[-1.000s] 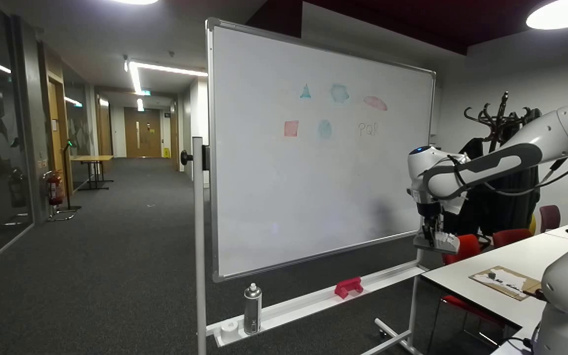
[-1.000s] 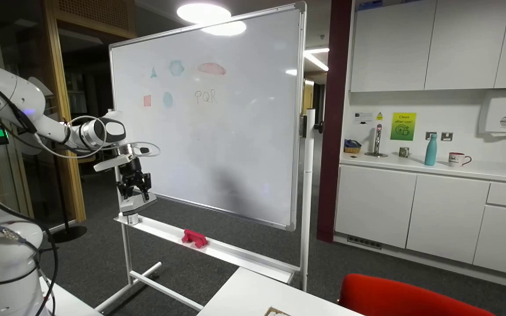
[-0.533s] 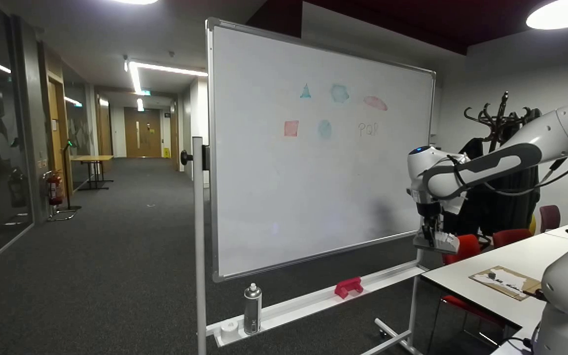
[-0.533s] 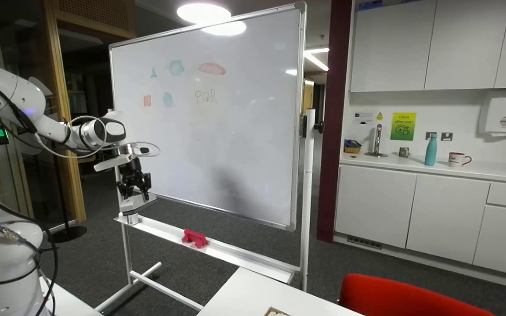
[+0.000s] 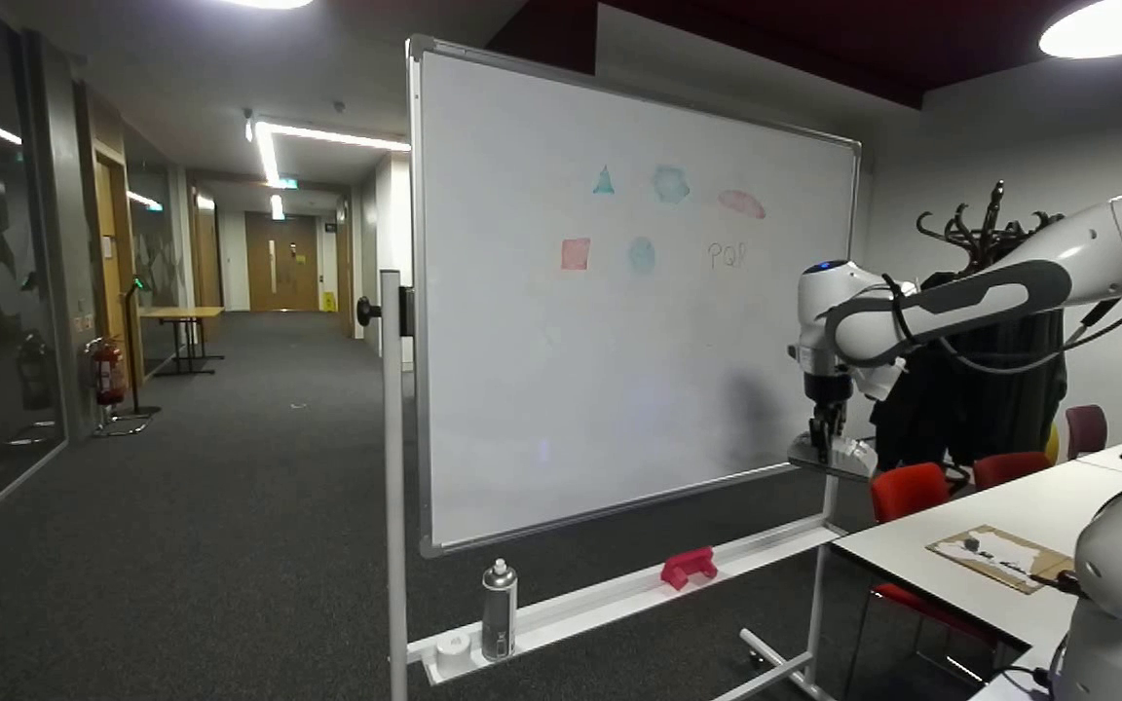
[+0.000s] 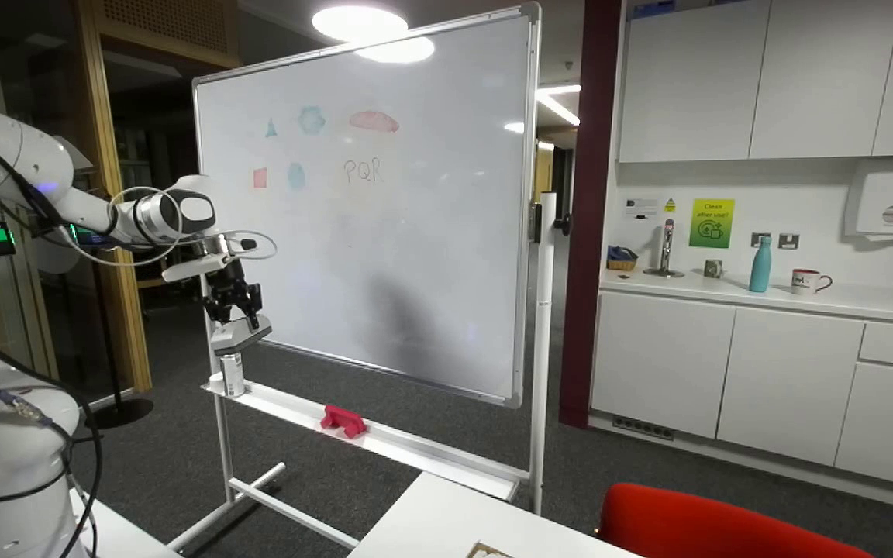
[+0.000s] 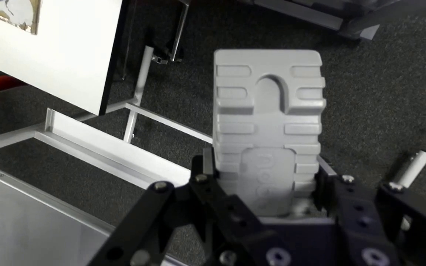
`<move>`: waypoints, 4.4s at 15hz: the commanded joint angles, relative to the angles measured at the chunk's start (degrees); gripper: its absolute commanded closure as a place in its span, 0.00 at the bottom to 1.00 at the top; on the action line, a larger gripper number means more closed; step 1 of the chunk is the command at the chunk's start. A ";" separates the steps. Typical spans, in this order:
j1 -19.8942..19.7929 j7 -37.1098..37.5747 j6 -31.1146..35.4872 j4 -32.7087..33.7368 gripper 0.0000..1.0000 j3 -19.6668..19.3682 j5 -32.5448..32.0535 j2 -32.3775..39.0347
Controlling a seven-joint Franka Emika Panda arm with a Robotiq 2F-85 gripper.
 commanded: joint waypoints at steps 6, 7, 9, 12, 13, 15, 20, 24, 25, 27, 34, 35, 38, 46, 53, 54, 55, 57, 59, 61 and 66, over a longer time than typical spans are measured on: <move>0.87 0.82 16.23 -0.89 0.66 -0.29 2.10 -5.92; 1.07 0.04 15.67 -0.76 0.66 -0.65 2.82 -6.06; 0.87 0.00 13.44 0.84 0.41 -0.02 2.51 -4.10; 0.81 -0.09 13.40 0.20 0.41 -0.45 3.02 -4.58; 0.81 -0.09 13.40 0.10 0.41 -0.48 3.04 -4.58; 0.51 0.51 15.07 -0.08 0.66 -0.07 2.27 -4.25; 0.87 1.88 20.10 4.59 0.66 2.06 2.09 -0.90; 1.02 2.61 25.19 9.15 0.66 4.09 1.71 2.01; 0.93 2.68 26.47 10.02 0.66 4.47 1.53 2.66; 0.71 2.53 28.95 11.75 0.66 4.91 1.20 3.92; -0.76 0.57 41.00 15.11 0.66 4.96 -3.78 5.89; -1.11 0.97 42.64 15.15 0.66 5.10 -4.63 5.99; -0.37 0.55 43.06 14.06 0.66 4.53 -3.39 5.77; -0.72 2.22 46.33 13.22 0.66 5.38 -4.13 5.73; -1.81 3.54 57.38 18.71 0.66 6.82 -3.54 7.74; -2.09 4.51 58.87 19.49 0.66 6.80 -4.42 8.16; -2.65 4.88 60.58 20.21 0.66 6.90 -4.77 8.70; -4.29 5.55 63.58 21.37 0.66 7.45 -5.54 9.68; -7.88 6.05 67.96 22.38 0.66 9.07 -7.39 11.19; -13.47 6.64 73.51 22.78 0.66 11.94 -10.81 12.34; -17.89 5.24 76.82 20.75 0.41 14.57 -10.53 11.97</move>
